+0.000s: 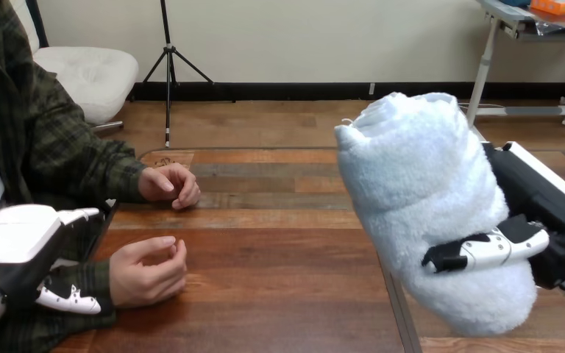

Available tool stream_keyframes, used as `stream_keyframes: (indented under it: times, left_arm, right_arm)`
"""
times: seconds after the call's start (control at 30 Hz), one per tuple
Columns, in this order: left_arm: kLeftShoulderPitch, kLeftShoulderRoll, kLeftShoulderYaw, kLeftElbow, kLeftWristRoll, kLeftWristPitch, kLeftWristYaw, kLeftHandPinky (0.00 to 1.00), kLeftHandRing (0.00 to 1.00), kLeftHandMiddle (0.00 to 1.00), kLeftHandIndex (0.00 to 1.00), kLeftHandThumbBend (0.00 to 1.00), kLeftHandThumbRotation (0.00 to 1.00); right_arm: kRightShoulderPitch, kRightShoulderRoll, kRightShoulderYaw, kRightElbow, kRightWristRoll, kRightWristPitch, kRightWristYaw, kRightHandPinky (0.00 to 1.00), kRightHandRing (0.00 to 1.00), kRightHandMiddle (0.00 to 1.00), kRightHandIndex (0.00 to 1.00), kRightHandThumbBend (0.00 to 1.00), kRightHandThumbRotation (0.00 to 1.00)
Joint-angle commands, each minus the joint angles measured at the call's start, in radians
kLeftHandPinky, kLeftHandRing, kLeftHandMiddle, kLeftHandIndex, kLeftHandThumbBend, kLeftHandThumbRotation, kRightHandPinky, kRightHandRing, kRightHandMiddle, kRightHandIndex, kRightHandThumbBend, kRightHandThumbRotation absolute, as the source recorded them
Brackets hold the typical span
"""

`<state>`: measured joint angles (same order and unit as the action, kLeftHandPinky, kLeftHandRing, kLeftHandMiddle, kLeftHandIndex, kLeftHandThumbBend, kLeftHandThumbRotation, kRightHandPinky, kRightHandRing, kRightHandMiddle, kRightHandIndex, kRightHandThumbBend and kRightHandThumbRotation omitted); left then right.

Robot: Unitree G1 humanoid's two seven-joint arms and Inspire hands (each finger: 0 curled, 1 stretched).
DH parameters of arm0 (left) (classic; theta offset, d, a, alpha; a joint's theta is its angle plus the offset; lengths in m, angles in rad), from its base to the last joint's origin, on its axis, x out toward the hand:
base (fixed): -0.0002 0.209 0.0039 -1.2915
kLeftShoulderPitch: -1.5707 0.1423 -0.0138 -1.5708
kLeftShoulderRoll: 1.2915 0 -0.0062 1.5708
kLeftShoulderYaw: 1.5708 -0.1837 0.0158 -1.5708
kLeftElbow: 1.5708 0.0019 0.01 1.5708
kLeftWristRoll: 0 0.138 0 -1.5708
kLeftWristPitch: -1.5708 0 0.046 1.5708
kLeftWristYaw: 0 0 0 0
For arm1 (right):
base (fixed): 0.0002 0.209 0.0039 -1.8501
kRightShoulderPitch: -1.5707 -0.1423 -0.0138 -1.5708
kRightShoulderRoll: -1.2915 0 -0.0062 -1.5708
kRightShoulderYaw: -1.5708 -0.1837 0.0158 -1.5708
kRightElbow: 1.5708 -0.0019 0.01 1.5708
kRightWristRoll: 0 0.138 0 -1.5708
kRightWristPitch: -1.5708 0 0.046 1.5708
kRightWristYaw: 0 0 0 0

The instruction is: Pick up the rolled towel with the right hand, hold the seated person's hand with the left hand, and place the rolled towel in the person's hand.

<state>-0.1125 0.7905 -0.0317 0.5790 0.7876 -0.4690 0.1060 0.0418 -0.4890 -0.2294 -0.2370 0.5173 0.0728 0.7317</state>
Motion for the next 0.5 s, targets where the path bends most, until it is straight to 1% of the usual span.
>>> stream_keyframes:
  times: [0.0,0.1,0.2,0.3,0.4,0.47]
  left_arm:
    - [-0.097,0.039,-0.046,0.061,0.015,-0.008,0.037,0.8,0.84,0.84,0.85,1.0,0.35]
    - [-0.106,0.036,-0.057,0.076,0.006,-0.005,0.026,0.8,0.84,0.84,0.85,1.0,0.35]
    - [-0.121,0.037,-0.076,0.103,0.013,-0.007,0.038,0.79,0.83,0.84,0.85,1.0,0.36]
    - [-0.129,0.039,-0.088,0.114,0.008,-0.005,0.024,0.78,0.83,0.84,0.85,1.0,0.36]
    - [-0.134,0.04,-0.097,0.116,0.001,0.003,0.007,0.77,0.83,0.84,0.85,1.0,0.37]
    - [-0.133,0.042,-0.1,0.112,-0.008,0.009,-0.01,0.76,0.82,0.84,0.85,1.0,0.38]
  right_arm:
    - [-0.022,-0.019,-0.04,-0.078,0.032,-0.025,0.009,0.05,0.11,0.17,0.19,0.69,0.0]
    - [-0.012,-0.018,-0.049,-0.096,0.027,-0.02,-0.001,0.05,0.1,0.17,0.19,0.69,0.0]
    - [-0.005,-0.016,-0.056,-0.105,0.028,-0.02,-0.001,0.05,0.1,0.17,0.18,0.69,0.0]
    - [0.003,-0.011,-0.062,-0.114,0.018,-0.029,-0.009,0.05,0.1,0.16,0.18,0.7,0.0]
    - [0.007,-0.007,-0.067,-0.115,0.025,-0.029,-0.007,0.05,0.1,0.16,0.18,0.7,0.0]
    - [0.012,-0.006,-0.071,-0.119,0.03,-0.019,-0.015,0.04,0.1,0.16,0.18,0.7,0.0]
